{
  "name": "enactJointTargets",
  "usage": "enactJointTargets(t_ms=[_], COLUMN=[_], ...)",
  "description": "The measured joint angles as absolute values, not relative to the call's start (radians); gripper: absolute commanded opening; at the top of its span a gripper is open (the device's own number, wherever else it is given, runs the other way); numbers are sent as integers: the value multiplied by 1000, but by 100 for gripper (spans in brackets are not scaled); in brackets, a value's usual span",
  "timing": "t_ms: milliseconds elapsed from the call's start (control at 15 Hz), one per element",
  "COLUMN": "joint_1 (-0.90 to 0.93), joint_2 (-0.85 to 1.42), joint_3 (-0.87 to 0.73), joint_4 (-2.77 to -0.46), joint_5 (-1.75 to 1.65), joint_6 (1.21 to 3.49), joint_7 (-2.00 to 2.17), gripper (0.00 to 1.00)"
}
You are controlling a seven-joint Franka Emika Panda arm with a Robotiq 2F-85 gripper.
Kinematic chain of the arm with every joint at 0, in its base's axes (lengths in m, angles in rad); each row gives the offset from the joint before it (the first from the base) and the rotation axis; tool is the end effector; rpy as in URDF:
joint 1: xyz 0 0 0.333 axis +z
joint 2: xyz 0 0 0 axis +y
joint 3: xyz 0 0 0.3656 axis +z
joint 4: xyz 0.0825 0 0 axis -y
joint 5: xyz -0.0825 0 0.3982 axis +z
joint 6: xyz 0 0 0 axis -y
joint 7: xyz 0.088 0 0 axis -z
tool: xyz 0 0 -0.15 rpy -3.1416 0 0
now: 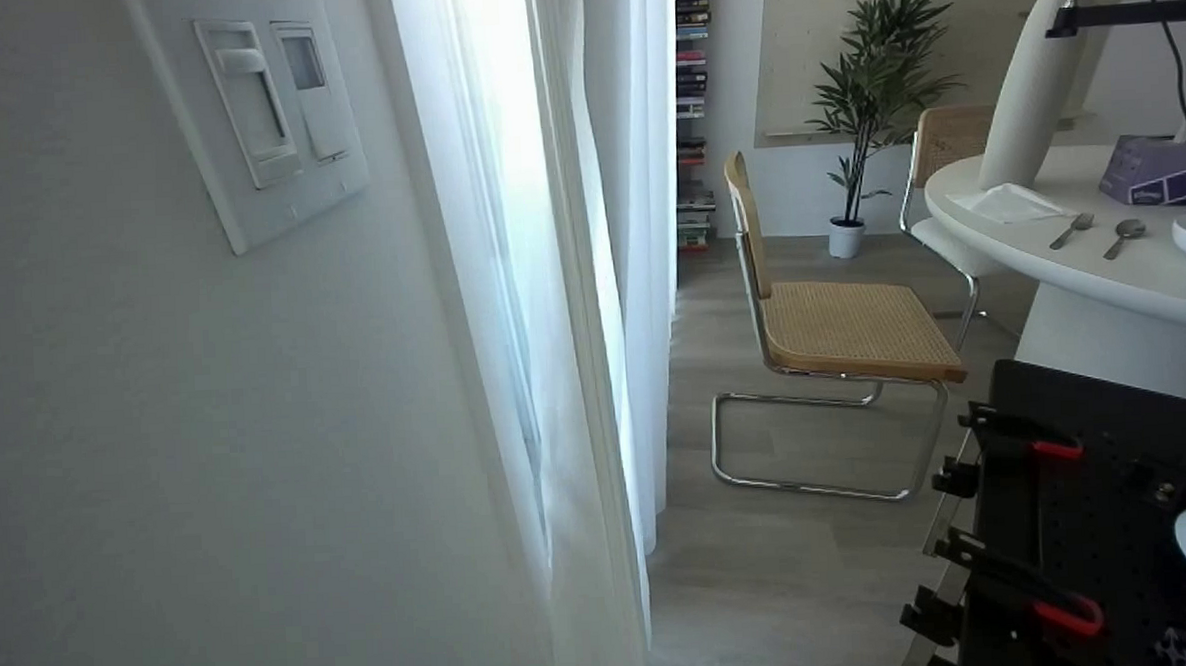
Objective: Draw the white curtains closed
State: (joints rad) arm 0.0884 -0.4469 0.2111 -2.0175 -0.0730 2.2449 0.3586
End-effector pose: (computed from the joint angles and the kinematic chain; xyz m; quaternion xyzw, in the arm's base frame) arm 0.4534 0.1613 0.7135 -0.9423 0.0104 -0.3334 0.0288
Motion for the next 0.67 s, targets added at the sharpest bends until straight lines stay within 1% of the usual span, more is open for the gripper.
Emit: enactJointTargets(t_ms=[67,200,333,467,667], joint_1=[87,136,203,253,300], joint_2=[-459,-467,-467,-465,-460], joint_3=[226,233,234,235,239], joint_4=[-2074,-2180,-2254,-2295,-2300], joint_5=[-68,29,121,175,207], joint_6=[2256,2303,2303,2252,2100], joint_7=[424,384,323,275,228], gripper=[6,6,6,6,6])
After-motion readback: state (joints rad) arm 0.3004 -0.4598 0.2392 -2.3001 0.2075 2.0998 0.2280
